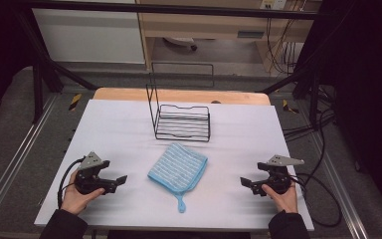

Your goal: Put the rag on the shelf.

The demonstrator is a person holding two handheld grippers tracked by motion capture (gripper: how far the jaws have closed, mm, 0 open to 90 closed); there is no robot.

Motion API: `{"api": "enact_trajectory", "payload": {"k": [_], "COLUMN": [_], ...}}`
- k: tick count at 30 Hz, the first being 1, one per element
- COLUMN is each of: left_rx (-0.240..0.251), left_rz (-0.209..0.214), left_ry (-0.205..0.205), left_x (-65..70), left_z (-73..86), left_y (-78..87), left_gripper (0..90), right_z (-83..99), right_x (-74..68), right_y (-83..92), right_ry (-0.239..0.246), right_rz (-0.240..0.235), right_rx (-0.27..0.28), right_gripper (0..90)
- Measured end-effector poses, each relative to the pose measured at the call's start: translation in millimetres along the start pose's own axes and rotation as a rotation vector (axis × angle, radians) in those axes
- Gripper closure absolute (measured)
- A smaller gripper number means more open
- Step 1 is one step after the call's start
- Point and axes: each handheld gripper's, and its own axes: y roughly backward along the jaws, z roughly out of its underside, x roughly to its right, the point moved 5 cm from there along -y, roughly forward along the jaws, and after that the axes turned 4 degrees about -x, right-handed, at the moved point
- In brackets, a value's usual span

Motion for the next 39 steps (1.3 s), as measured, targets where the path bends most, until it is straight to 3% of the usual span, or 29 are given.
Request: {"api": "enact_trajectory", "payload": {"k": [10,20,32,39], "left_rx": [-0.006,-0.013,-0.015,-0.032], "left_rz": [-0.007,-0.006,0.013,0.013], "left_ry": [0.007,0.006,0.002,0.022], "left_x": [0.7,11.0,30.3,38.5], "left_z": [-1.7,-12.3,-35.1,-51.1], "left_y": [0.1,-6.0,-13.8,-21.8], "left_gripper": [9.3,10.7,13.0,17.5], "right_z": [-1.9,-1.2,-0.9,-0.7], "right_x": [-1.0,-1.3,-1.7,-2.0], "right_y": [0.4,-0.8,-1.8,-2.1], "right_ry": [0.003,0.007,0.008,0.006], "right_rz": [0.001,0.004,0.007,0.007], "right_rx": [0.008,0.003,-0.001,-0.006], "right_gripper": [0.7,0.7,0.7,0.7]}}
